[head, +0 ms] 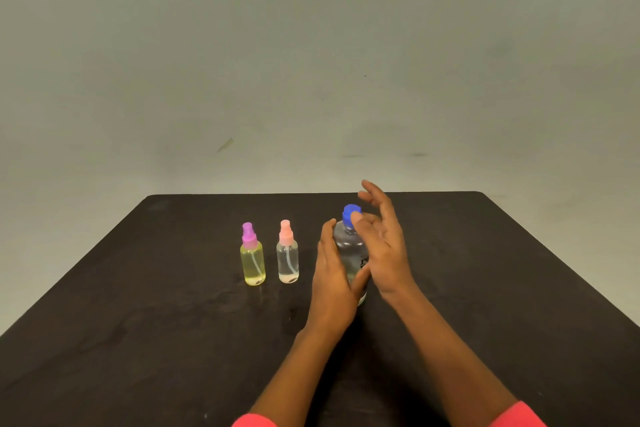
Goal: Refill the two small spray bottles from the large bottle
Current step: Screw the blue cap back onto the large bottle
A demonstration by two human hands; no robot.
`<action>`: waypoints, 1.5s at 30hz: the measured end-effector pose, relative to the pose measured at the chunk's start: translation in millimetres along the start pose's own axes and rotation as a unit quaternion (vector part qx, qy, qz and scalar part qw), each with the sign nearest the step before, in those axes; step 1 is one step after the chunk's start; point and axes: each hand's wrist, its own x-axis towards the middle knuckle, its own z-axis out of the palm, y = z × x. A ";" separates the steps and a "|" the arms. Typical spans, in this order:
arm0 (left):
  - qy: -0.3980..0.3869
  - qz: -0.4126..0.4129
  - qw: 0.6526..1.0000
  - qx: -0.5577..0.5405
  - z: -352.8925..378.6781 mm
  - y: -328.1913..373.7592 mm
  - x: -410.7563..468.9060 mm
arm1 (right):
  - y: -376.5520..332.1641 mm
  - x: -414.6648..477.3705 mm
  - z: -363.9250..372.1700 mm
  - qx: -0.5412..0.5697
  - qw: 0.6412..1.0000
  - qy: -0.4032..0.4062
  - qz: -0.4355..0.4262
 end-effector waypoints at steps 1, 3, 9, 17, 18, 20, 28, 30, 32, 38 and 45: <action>0.001 0.000 1.000 -0.006 0.8 -1.4 1.0 | -0.4 0.3 -2.2 0.019 1.000 -0.014 -0.010; 0.001 -0.004 1.000 -0.007 1.8 -3.3 2.2 | 0.1 0.8 -4.2 0.017 1.000 -0.012 -0.018; 0.001 -0.002 1.000 -0.022 0.1 -4.8 0.9 | 4.2 4.2 7.1 -0.103 0.992 0.063 -0.038; -0.011 -0.026 1.000 -0.003 -1.1 -0.2 -2.1 | 4.2 1.3 10.1 -0.080 0.996 0.041 -0.014; -0.011 -0.018 1.000 0.005 -1.5 -0.6 -1.8 | 4.9 1.6 6.2 -0.060 0.998 0.023 -0.012; -0.006 -0.014 1.000 -0.007 -0.9 -1.5 -0.3 | 5.8 1.1 1.5 -0.065 0.998 0.010 -0.012; -0.009 -0.026 0.999 -0.037 -0.7 1.4 -1.3 | 0.1 0.3 14.0 -0.146 0.985 0.092 0.010; -0.003 -0.026 0.999 -0.028 -2.4 3.0 -2.3 | 0.9 -1.4 10.5 -0.127 0.990 0.054 -0.009; -0.006 -0.015 1.000 -0.009 -2.1 1.0 -2.1 | 3.3 -1.3 3.4 -0.091 0.995 0.017 -0.023; 0.000 -0.015 0.999 -0.038 -0.3 2.4 -1.1 | 5.7 -0.4 9.5 -0.143 0.985 0.098 -0.022; -0.002 -0.043 0.999 -0.033 -2.1 5.8 -3.1 | 4.9 -5.8 7.0 -0.108 0.992 0.031 -0.049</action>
